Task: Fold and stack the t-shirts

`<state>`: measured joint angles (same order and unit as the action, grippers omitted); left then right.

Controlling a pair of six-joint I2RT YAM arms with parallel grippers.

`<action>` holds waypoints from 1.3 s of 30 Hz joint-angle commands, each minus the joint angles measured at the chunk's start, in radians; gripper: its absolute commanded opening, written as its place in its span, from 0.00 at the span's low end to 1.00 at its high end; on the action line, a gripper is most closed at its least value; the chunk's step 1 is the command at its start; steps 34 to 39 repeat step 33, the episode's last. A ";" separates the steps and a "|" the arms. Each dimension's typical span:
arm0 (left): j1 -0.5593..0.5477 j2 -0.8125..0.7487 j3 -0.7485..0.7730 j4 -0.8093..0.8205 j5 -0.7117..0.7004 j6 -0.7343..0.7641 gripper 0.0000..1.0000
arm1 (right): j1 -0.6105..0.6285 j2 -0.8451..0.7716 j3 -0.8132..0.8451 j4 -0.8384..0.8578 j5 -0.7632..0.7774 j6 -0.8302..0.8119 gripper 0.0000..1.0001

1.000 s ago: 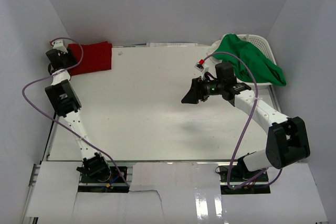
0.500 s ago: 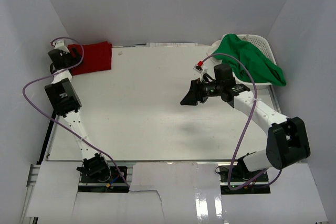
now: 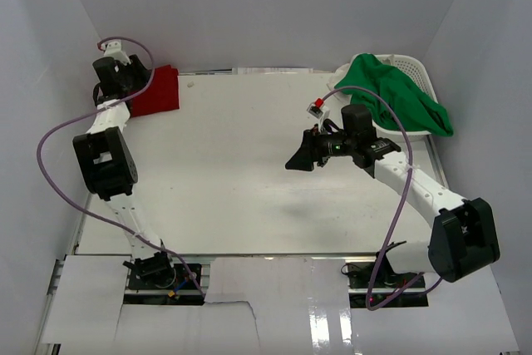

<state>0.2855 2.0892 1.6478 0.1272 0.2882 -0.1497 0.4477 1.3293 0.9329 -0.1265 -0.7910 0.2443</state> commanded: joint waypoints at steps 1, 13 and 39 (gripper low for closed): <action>0.001 -0.185 -0.097 0.000 0.005 -0.108 0.57 | 0.008 -0.030 0.012 0.030 -0.007 0.009 0.70; -0.120 -0.667 -0.535 -0.043 0.263 -0.284 0.29 | 0.009 -0.085 0.073 -0.021 0.042 -0.025 0.79; -0.217 -1.127 -0.769 -0.222 0.361 -0.261 0.98 | 0.009 -0.119 0.064 0.044 0.187 0.027 0.87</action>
